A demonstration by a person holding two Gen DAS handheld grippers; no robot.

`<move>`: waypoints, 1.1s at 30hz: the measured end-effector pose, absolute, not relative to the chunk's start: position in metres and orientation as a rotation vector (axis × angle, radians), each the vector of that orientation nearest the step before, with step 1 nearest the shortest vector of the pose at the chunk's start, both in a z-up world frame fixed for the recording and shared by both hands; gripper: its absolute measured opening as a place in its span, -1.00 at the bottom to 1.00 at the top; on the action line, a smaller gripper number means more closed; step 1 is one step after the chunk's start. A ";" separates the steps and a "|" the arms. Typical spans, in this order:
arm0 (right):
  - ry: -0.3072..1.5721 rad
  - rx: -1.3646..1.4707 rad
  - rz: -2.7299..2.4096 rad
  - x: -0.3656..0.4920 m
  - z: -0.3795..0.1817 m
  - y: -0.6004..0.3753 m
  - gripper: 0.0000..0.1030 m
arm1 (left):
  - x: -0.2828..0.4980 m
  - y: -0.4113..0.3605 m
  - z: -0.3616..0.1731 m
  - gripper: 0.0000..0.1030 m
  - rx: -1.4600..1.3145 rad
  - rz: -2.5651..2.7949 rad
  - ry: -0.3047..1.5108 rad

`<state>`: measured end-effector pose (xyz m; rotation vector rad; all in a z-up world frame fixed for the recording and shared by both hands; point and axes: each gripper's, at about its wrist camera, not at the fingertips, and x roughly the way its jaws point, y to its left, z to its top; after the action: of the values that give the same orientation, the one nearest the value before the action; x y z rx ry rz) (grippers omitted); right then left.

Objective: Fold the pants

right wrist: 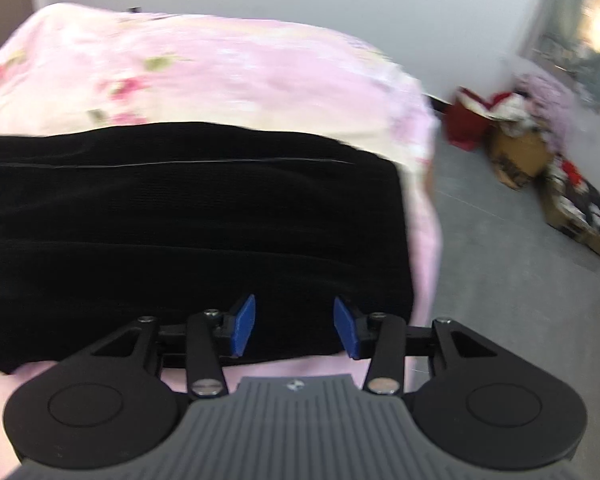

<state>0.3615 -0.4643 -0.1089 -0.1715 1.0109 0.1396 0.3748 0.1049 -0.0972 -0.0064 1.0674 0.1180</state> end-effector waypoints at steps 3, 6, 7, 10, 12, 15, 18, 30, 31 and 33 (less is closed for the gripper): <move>0.997 -0.219 0.262 0.363 -0.102 -0.413 -0.15 | 0.364 0.150 -0.094 0.29 -0.040 0.178 1.083; 0.991 -0.263 0.372 0.367 -0.098 -0.363 -0.08 | 0.353 0.196 -0.097 0.30 -0.106 0.220 1.113; 0.988 -0.282 0.410 0.369 -0.097 -0.346 -0.08 | 0.350 0.211 -0.099 0.30 -0.135 0.235 1.121; 0.992 -0.355 0.522 0.369 -0.098 -0.292 -0.08 | 0.345 0.251 -0.101 0.30 -0.215 0.283 1.131; 1.004 -0.405 0.574 0.372 -0.102 -0.257 -0.08 | 0.338 0.274 -0.104 0.30 -0.282 0.307 1.130; 1.018 -0.469 0.630 0.380 -0.109 -0.209 -0.08 | 0.334 0.298 -0.110 0.30 -0.376 0.316 1.125; 1.030 -0.517 0.662 0.389 -0.116 -0.167 -0.08 | 0.331 0.323 -0.121 0.37 -0.494 0.323 1.099; 0.965 -0.656 0.832 0.430 -0.125 -0.030 -0.19 | 0.338 0.351 -0.173 0.39 -0.805 0.296 0.897; 0.956 -0.671 0.825 0.436 -0.126 -0.023 -0.27 | 0.340 0.351 -0.174 0.37 -0.810 0.304 0.892; 0.937 -0.675 0.817 0.449 -0.127 -0.011 -0.64 | 0.343 0.351 -0.176 0.30 -0.817 0.312 0.868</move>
<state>0.4493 -0.0113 -0.1265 -0.6750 0.9372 0.8170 0.3426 0.3506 -0.1760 -0.8170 0.8678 0.3122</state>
